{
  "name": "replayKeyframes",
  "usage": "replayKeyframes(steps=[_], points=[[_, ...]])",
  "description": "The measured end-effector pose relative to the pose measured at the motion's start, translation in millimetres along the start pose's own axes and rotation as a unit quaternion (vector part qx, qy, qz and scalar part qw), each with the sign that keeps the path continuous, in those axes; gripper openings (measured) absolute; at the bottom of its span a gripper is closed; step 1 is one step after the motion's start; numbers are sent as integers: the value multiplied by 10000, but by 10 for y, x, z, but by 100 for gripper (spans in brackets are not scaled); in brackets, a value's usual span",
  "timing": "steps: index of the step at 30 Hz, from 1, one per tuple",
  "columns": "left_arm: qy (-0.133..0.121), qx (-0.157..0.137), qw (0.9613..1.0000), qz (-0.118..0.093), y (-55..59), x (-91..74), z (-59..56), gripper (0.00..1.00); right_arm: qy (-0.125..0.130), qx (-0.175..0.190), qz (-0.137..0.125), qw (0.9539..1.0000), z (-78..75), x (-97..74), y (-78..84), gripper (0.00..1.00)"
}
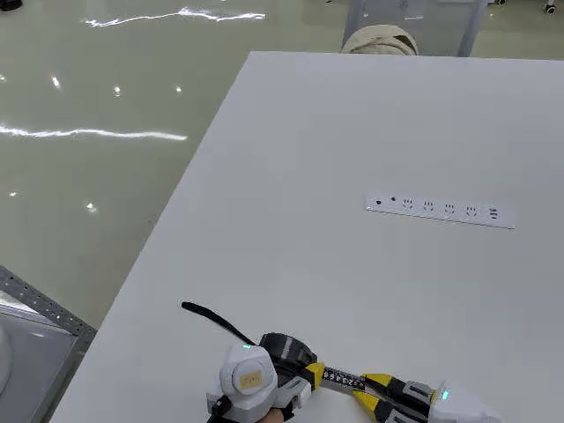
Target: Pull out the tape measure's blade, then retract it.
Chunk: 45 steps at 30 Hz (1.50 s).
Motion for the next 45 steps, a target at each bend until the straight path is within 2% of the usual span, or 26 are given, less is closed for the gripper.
replayKeyframes(steps=[45], points=[[92,-164,9998,3,-21,-10,3,65,-260,-45,12,9997,40,389,-122,12]])
Point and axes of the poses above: the centre of the closed fingertips' face, and the gripper's own axes: x roughly forward along the fingers, z roughly to its left, y roughly out of its underside, the point moved 1 cm from there along -x, roughly backward along the fingers, and after that the axes turned 13 degrees about -y, right-handed, at the moved point
